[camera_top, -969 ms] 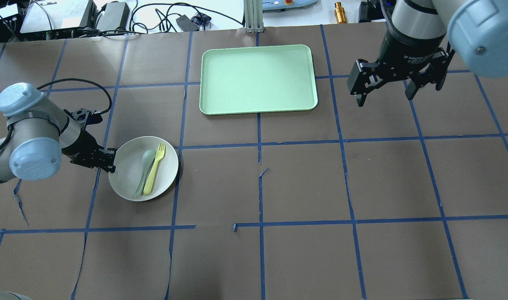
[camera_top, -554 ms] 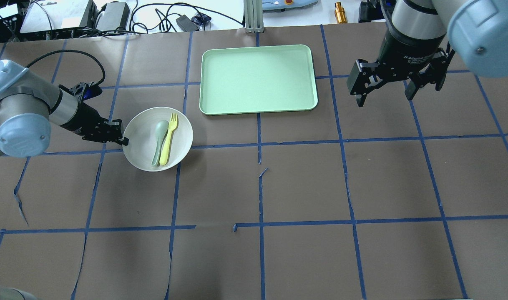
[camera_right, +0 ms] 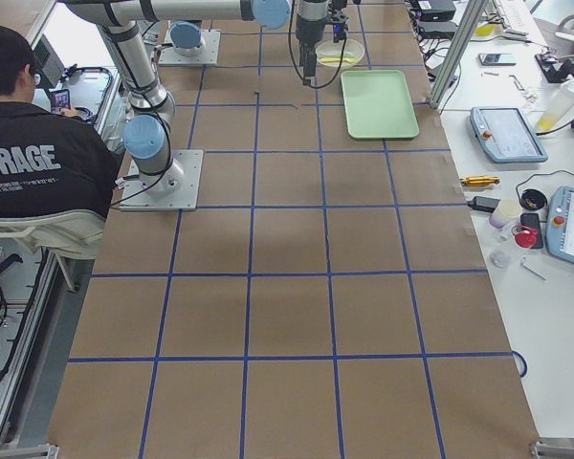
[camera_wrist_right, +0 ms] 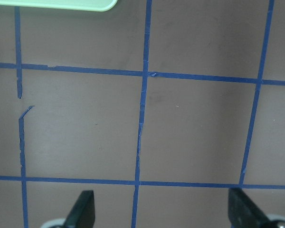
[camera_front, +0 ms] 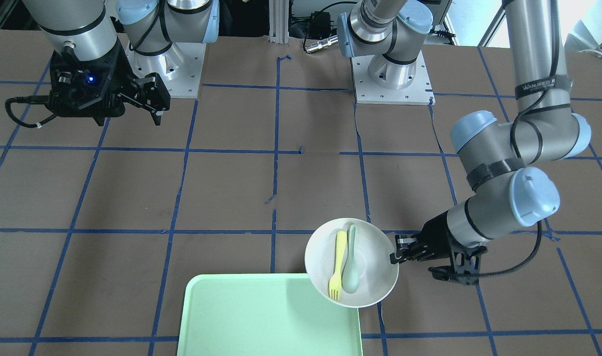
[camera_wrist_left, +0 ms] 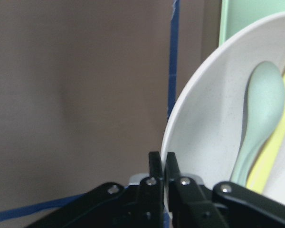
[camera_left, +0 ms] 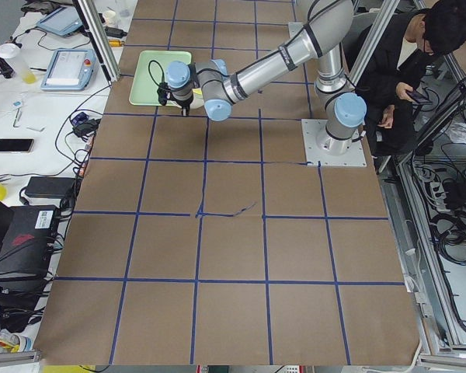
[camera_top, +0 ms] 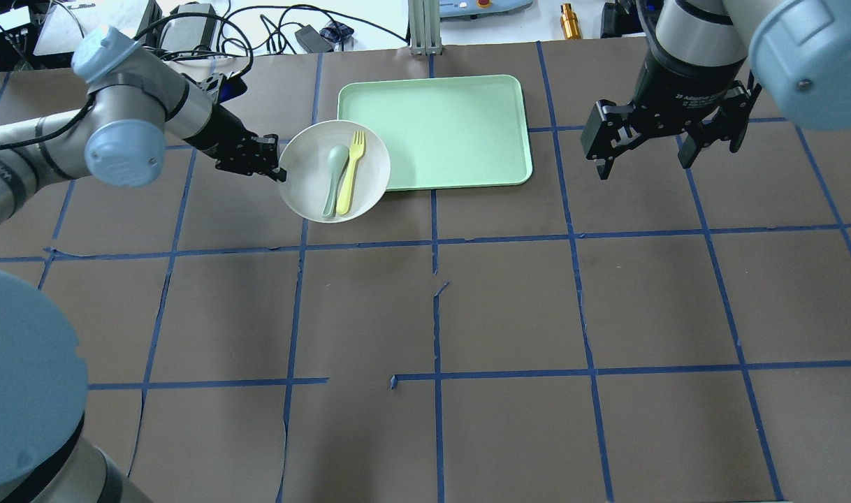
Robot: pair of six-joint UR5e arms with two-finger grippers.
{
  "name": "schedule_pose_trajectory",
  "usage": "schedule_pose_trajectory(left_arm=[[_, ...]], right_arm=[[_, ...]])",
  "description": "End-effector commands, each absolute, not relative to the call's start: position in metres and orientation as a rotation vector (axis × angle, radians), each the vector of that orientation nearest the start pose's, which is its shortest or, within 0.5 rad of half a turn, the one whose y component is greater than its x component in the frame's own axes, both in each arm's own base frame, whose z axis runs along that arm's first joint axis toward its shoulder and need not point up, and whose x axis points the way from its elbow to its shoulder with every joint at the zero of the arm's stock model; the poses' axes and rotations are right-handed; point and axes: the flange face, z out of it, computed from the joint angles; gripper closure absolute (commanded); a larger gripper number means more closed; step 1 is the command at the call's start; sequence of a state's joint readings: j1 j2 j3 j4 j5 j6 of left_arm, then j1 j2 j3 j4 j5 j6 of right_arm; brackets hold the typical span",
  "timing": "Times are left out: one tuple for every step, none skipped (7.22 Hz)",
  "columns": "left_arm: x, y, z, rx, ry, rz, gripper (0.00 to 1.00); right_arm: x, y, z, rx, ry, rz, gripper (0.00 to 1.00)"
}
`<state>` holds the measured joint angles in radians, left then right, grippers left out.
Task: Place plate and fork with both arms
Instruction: 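Carry the plate with the left gripper onto the pale green tray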
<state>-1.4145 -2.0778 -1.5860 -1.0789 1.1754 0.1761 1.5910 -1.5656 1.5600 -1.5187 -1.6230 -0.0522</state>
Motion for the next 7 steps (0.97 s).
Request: schedule_pose_trajectory(left_arm=[[-0.141, -0.720, 0.234, -0.040, 3.536, -0.064, 1.00], [-0.161, -0.745, 0.229, -0.063, 3.536, -0.085, 1.00], [-0.183, -0.759, 0.220, -0.051, 3.533, -0.089, 1.00], [-0.200, -0.769, 0.214, -0.055, 3.532, -0.093, 1.00], [-0.209, -0.774, 0.206, -0.076, 3.532, -0.081, 1.00], [-0.216, -0.776, 0.196, -0.093, 3.529, -0.059, 1.00], [-0.216, -0.776, 0.192, -0.131, 3.527, -0.046, 1.00]], right_arm=[[0.138, -0.487, 0.486, -0.117, 3.190, 0.075, 0.00], [0.139, -0.486, 0.486, -0.119, 3.190, 0.075, 0.00], [0.139, -0.486, 0.485, -0.119, 3.190, 0.077, 0.00], [0.139, -0.486, 0.485, -0.119, 3.190, 0.077, 0.00], [0.139, -0.486, 0.485, -0.117, 3.190, 0.077, 0.00], [0.138, -0.486, 0.486, -0.119, 3.191, 0.075, 0.00], [0.139, -0.486, 0.485, -0.119, 3.190, 0.077, 0.00]])
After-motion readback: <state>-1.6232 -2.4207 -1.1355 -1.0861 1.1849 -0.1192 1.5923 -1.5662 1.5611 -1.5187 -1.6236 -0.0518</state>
